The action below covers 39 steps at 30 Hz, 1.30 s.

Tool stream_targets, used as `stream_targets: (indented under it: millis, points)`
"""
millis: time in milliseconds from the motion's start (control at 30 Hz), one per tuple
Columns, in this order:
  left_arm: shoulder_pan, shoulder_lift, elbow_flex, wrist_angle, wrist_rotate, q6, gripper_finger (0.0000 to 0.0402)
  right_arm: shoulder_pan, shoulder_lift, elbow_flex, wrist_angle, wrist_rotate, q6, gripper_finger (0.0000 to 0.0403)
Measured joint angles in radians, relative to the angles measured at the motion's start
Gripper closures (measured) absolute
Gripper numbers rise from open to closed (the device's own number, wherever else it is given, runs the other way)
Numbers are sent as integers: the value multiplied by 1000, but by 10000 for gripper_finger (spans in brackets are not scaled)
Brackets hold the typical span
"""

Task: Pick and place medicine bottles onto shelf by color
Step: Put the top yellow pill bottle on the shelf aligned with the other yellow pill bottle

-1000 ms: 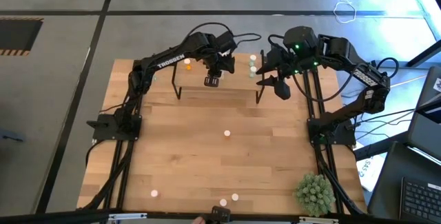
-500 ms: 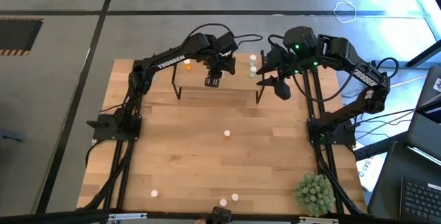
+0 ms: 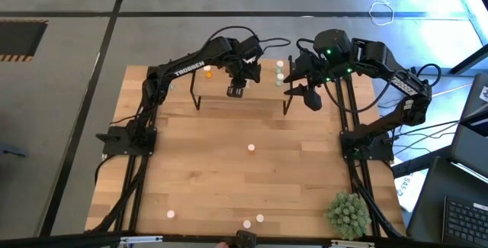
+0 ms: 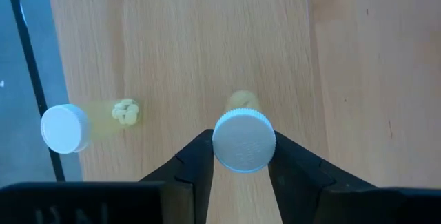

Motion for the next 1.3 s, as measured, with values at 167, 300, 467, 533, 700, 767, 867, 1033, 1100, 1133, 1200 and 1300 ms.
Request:
stream_targets:
  millis: [167, 300, 467, 533, 700, 767, 867, 1033, 1100, 1133, 1200, 1300]
  points:
    - [-5, 5, 0, -1, -12, 13, 280, 0, 0, 0, 0, -1, 0, 210]
    - [-8, 6, 0, 1, -16, 8, 279, 0, 0, 0, 0, -1, 0, 210]
    - [-13, 6, 0, 9, -63, 55, 279, 0, 0, 0, 0, -1, 0, 210]
    - [-13, 6, 0, 11, -61, 51, 279, 0, 0, 0, 0, -2, 0, 210]
    - [-13, 6, 0, 5, -57, 40, 281, 0, 0, 0, 0, -2, 0, 210]
    - [-13, 6, 0, 6, -57, 29, 284, 0, 0, 0, 0, -1, 0, 210]
    - [-13, 6, 0, 6, -56, 10, 284, 0, 0, 0, 0, 0, 2, 210]
    - [-7, 6, 0, -11, 14, 2, 283, 0, 0, 0, 6, 51, 22, 210]
    - [-6, 6, 0, -12, 24, -3, 283, 0, 0, 0, 2, 105, 24, 210]
    - [-6, 6, 0, -12, 23, -3, 283, 0, 0, 0, 0, 122, 24, 210]
    - [-5, 7, 0, -12, 23, -4, 283, 0, 0, 0, 0, 148, 24, 210]
    - [-5, 7, 0, -12, 23, -5, 282, 0, 1, 0, 1, 197, 15, 210]
